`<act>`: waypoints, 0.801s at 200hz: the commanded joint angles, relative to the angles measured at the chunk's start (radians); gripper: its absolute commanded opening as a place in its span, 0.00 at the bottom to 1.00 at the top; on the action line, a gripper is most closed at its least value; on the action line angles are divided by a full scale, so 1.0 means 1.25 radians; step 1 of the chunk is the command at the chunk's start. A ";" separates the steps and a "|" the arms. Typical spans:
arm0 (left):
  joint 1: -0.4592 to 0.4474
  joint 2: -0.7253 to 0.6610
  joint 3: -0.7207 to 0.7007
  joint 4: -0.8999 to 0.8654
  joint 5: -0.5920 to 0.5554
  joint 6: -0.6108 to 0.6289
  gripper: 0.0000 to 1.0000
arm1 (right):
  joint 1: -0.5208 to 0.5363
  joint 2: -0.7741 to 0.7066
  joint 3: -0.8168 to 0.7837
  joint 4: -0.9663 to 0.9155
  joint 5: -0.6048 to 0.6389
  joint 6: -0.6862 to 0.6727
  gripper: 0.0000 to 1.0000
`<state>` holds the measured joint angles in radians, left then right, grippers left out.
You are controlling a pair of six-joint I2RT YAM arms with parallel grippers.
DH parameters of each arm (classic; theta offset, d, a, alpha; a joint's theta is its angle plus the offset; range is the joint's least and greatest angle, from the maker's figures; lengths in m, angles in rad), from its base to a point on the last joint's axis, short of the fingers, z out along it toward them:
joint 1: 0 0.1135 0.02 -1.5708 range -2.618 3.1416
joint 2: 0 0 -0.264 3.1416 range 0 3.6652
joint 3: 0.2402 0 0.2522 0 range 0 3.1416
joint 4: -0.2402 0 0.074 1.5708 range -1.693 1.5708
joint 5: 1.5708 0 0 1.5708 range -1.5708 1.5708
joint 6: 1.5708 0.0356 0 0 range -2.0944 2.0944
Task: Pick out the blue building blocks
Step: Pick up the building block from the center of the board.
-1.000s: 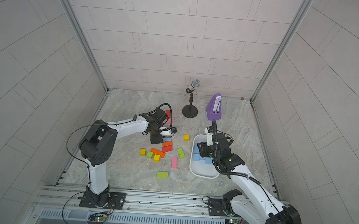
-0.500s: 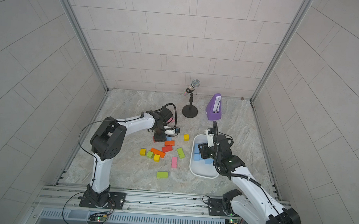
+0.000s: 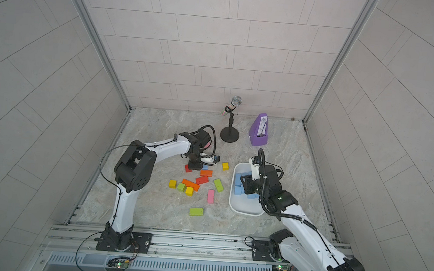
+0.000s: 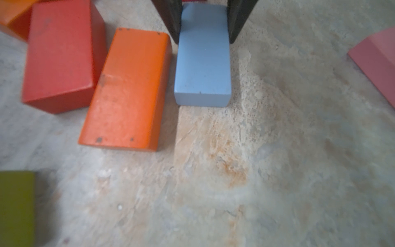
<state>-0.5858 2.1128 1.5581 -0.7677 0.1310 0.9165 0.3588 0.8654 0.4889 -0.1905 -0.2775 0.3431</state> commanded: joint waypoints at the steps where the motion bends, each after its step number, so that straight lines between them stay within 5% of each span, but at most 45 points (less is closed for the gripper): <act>1: -0.001 -0.029 -0.025 -0.012 0.017 0.002 0.25 | -0.005 -0.030 -0.011 0.011 0.004 -0.024 0.35; 70: 0.013 -0.283 -0.225 0.196 0.154 -0.205 0.23 | 0.000 -0.075 -0.132 0.292 -0.094 -0.002 0.45; 160: 0.052 -0.604 -0.614 0.832 0.554 -0.654 0.23 | 0.115 0.000 -0.062 0.460 -0.219 -0.029 0.60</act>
<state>-0.5419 1.4117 0.8749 -0.0761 0.6022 0.3275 0.4805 0.8425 0.3782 0.2577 -0.4873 0.3218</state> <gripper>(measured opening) 0.322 0.584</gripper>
